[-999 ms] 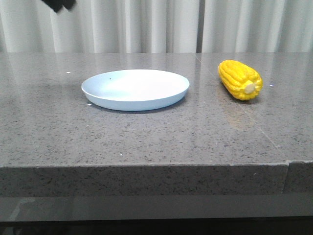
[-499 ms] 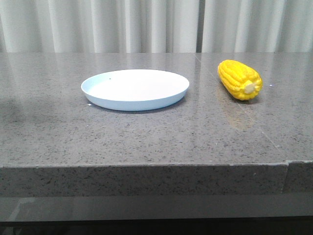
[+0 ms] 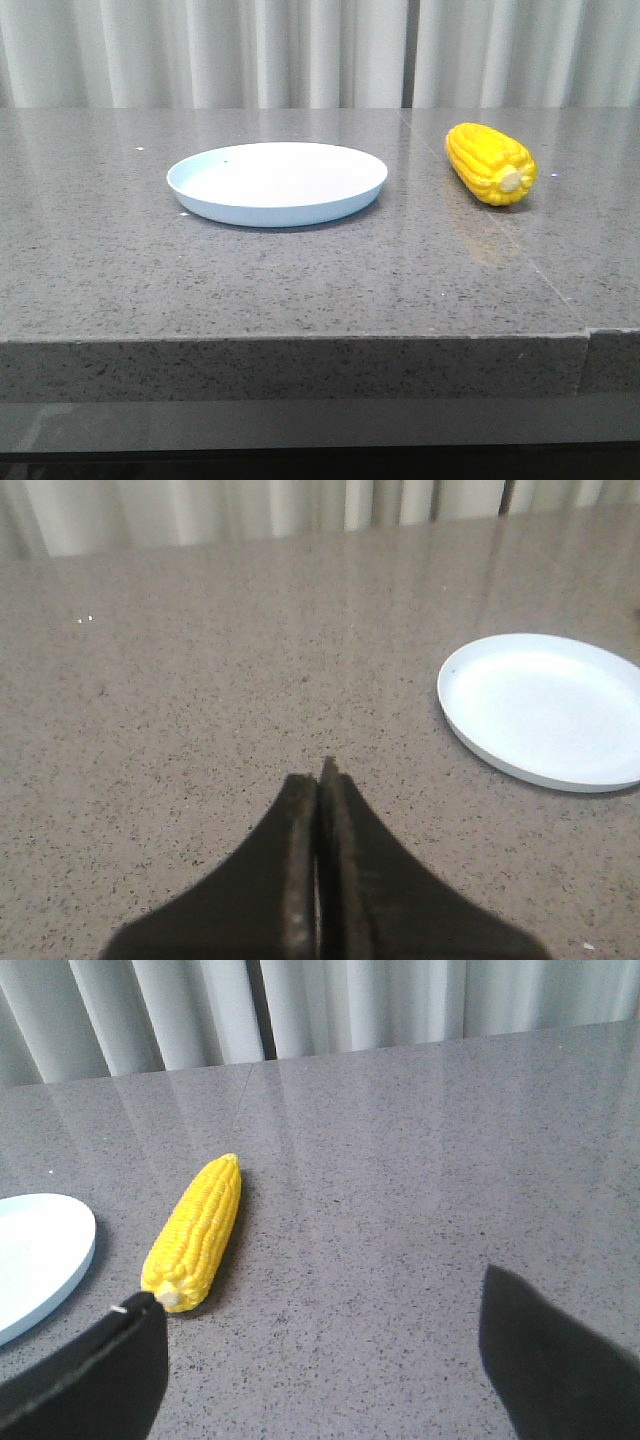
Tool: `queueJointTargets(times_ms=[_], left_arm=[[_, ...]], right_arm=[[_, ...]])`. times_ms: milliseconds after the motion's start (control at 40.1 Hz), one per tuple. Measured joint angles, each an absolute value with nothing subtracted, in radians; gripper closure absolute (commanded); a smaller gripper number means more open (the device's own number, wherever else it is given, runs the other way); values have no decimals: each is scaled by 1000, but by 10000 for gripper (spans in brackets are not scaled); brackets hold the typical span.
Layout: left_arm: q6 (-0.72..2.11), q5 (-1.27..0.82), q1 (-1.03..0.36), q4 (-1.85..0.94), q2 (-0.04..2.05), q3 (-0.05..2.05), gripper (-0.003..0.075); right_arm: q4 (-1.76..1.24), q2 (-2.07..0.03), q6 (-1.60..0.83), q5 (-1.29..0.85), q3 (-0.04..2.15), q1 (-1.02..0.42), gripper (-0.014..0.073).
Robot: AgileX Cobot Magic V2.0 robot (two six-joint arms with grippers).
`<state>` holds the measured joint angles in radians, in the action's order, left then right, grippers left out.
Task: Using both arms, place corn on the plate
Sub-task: 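Move the right gripper down over the yellow corn cob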
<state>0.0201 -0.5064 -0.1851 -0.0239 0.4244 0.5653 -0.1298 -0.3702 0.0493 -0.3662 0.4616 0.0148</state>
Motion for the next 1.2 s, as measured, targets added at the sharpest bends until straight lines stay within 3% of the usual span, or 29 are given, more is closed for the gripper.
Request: queueJointTargets(times_ms=[300,624,949,1198], left_arm=[[20,-501,-184,-24,83,431,741],[20,-500,-184,-24,45,426,741],[20,-499,-184,-24,45,426,741],[20,-499,-184,-24,45,426,741]], right_arm=[[-130,-370,49,-366,462,15,-60],[-130,-420,49,-312,481,15,-60],[-180,-861,49,-369,737,8,-60],[-240,-1242,49,-520,1008,-115,-60]])
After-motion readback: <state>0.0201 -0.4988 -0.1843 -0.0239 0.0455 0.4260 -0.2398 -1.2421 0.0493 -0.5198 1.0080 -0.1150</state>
